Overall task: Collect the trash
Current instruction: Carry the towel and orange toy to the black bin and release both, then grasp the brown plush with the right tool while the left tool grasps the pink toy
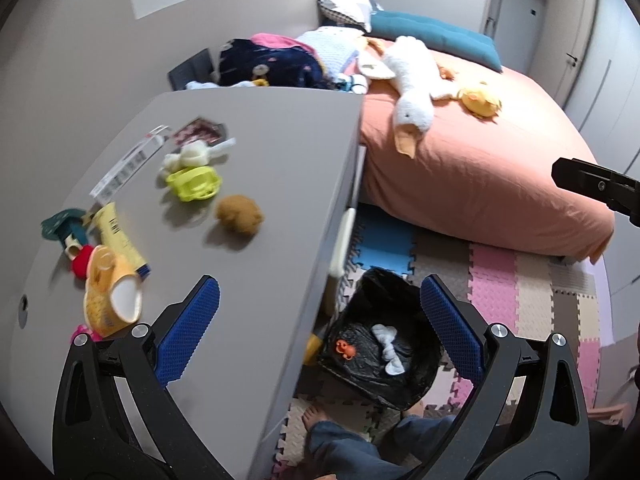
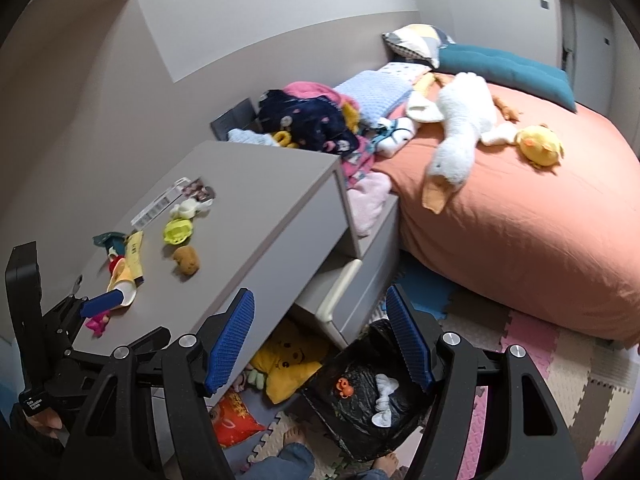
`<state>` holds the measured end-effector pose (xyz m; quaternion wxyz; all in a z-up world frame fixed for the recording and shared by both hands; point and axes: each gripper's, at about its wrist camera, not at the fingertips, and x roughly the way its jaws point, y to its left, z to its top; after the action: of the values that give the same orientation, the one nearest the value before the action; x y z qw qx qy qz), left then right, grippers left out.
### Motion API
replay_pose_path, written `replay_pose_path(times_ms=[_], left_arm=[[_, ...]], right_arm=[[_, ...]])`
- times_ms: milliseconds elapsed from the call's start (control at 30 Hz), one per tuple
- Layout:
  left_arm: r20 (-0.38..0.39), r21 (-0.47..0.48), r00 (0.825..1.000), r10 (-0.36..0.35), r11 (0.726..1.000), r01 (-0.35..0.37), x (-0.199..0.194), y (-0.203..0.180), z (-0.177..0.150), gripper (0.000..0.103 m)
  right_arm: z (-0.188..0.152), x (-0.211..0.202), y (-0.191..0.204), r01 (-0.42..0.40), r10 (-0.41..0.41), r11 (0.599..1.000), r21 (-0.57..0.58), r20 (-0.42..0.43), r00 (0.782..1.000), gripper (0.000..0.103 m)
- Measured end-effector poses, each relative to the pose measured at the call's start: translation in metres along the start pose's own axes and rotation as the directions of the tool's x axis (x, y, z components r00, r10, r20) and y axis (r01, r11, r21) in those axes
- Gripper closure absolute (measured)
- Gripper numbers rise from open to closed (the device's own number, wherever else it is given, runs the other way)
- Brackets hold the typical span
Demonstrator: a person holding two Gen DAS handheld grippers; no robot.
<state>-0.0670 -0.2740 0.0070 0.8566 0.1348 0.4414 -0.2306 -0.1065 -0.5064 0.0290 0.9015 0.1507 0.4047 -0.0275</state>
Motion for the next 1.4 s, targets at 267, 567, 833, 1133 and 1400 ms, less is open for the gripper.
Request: replay_pose_path(times_ms=[267, 567, 833, 1133, 1400], left_arm=[[-0.013, -0.075, 0.999, 0.053, 0.996, -0.054, -0.004, 0.044, -0.013, 0.006], [-0.029, -0.141, 0.995, 0.093, 0.985, -0.097, -0.008, 0.085, -0.027, 0.006], [-0.041, -0.215, 0.991, 0.127, 0.967, -0.133, -0.007, 0.123, -0.041, 0.006], [-0.081, -0.284, 0.984, 0.161, 0.942, -0.177, -0.003, 0.170, -0.062, 0.006], [-0.126, -0.349, 0.977, 0.172, 0.914, -0.206, 0.008, 0.207, -0.080, 0.006]], right_arm=[[0.006, 0.024, 0.041, -0.053, 0.050, 0.996, -0.065, -0.038, 0.998, 0.034], [0.012, 0.049, 0.084, -0.105, 0.096, 0.986, -0.129, -0.080, 0.992, 0.034], [0.015, 0.070, 0.119, -0.136, 0.116, 0.973, -0.186, -0.115, 0.987, 0.034], [0.014, 0.104, 0.156, -0.162, 0.125, 0.960, -0.229, -0.166, 0.978, 0.034], [0.012, 0.138, 0.176, -0.165, 0.113, 0.953, -0.254, -0.207, 0.972, 0.034]])
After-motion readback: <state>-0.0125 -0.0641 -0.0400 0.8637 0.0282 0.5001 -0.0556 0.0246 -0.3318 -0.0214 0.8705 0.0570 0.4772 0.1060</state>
